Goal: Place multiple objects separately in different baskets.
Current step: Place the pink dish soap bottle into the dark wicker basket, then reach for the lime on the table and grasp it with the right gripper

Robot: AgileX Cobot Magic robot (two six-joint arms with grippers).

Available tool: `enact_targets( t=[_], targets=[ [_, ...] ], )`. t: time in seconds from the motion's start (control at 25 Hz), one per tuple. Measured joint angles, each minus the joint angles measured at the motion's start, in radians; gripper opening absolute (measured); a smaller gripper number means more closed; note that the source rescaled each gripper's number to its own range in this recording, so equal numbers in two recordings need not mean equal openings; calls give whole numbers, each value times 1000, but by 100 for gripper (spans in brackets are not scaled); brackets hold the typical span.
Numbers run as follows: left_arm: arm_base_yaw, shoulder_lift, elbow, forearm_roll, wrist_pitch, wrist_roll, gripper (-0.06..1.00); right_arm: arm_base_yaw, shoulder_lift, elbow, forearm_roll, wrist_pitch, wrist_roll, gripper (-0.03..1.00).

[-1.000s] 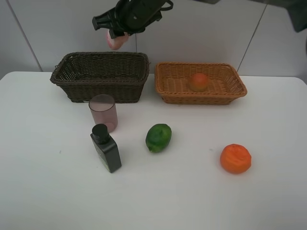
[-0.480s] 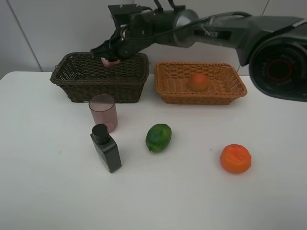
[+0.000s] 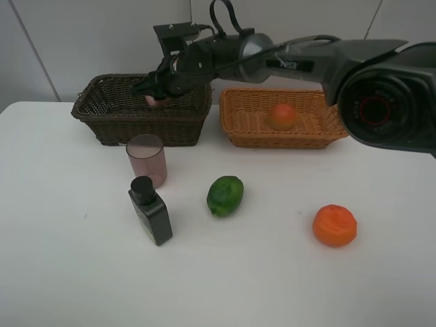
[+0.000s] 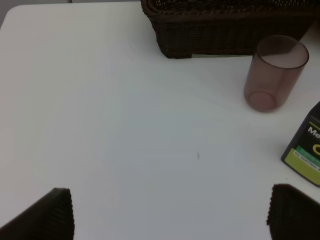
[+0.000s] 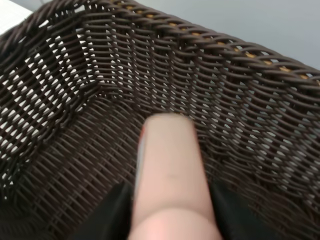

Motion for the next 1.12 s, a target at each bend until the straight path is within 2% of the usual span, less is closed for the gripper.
enact_targets(
  t=[0.2,0.28,0.4,0.56,0.8,0.96,1.12],
  targets=[
    [0,0,0,0,0,0,100,0,-1,-1,-9,-12,0,67],
    [0,0,0,0,0,0,100,0,0,-1,-9,-10,0,79],
    [0,0,0,0,0,0,100,0,-4,-1,-9,24,0,84],
    [0,0,0,0,0,0,100,0,-33,-1,-9,105,0,84],
    [0,0,0,0,0,0,100,0,-126,-1,-9,345,-30,85],
    [0,0,0,0,0,0,100,0,-187,11,-9,520,-65,93],
    [0,0,0,0,0,0,100,0,-258,119,-8,610,-76,95]
  ],
)
